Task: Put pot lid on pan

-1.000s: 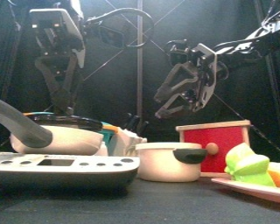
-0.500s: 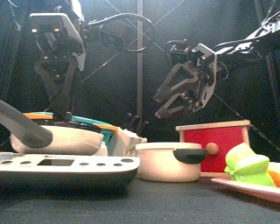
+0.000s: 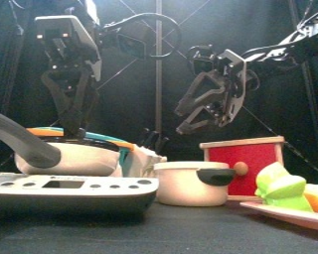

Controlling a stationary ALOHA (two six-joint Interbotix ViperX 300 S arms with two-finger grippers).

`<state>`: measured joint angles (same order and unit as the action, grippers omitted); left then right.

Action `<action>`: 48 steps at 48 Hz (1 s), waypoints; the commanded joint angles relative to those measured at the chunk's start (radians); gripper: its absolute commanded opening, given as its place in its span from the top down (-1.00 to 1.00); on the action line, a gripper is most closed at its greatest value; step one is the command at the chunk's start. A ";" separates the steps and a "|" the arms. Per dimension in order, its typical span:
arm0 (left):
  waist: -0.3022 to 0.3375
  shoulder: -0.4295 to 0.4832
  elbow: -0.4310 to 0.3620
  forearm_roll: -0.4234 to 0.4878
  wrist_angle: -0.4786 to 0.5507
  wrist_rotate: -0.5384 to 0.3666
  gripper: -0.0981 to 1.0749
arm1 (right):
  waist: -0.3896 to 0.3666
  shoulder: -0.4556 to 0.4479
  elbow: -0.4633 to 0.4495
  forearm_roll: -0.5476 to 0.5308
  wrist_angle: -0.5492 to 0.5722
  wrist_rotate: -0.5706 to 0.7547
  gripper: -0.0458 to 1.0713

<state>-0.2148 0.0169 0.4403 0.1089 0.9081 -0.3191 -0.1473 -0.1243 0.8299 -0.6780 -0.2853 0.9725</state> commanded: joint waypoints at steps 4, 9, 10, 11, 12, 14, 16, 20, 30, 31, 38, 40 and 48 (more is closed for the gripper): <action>0.005 -0.009 -0.028 -0.005 0.009 0.002 -0.22 | -0.005 -0.015 -0.021 0.002 -0.003 0.000 -0.69; 0.005 -0.009 -0.032 -0.006 0.021 0.002 -0.27 | -0.005 -0.017 -0.021 0.000 -0.003 0.000 -0.69; 0.005 -0.009 -0.034 -0.006 0.025 0.002 -0.30 | -0.005 -0.015 -0.021 0.000 -0.003 0.000 -0.69; 0.006 -0.009 -0.034 -0.006 0.025 0.002 -0.32 | -0.005 -0.015 -0.021 0.000 -0.003 0.000 -0.69; 0.006 -0.009 -0.035 -0.006 0.026 0.002 -0.34 | -0.005 -0.017 -0.021 0.002 -0.003 0.000 -0.69; 0.005 -0.009 -0.040 -0.006 0.028 0.002 -0.38 | -0.005 -0.017 -0.020 0.000 -0.003 0.000 -0.69; 0.005 -0.009 -0.043 -0.005 0.026 0.002 -0.42 | -0.005 -0.017 -0.021 0.000 -0.003 0.000 -0.69; 0.005 -0.009 -0.048 -0.006 0.028 0.003 -0.48 | -0.005 -0.017 -0.021 0.000 -0.003 0.000 -0.69; 0.005 -0.006 -0.052 -0.006 0.028 0.008 -0.50 | -0.005 -0.017 -0.021 0.000 -0.003 0.000 -0.69; 0.005 -0.006 -0.052 -0.006 0.028 0.008 -0.50 | -0.005 -0.017 -0.020 0.000 -0.002 0.000 -0.69; 0.005 -0.009 -0.054 -0.006 0.028 0.006 -0.50 | -0.005 -0.017 -0.021 0.000 -0.003 0.000 -0.69; 0.005 -0.011 -0.057 -0.006 0.028 0.006 -0.50 | -0.005 -0.015 -0.021 0.000 -0.003 0.000 -0.69; 0.006 -0.015 -0.063 -0.005 0.028 0.005 -0.50 | -0.005 -0.017 -0.020 0.002 -0.003 0.000 -0.69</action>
<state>-0.2132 0.0199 0.4111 0.1028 0.9388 -0.3129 -0.1473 -0.1243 0.8299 -0.6780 -0.2838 0.9725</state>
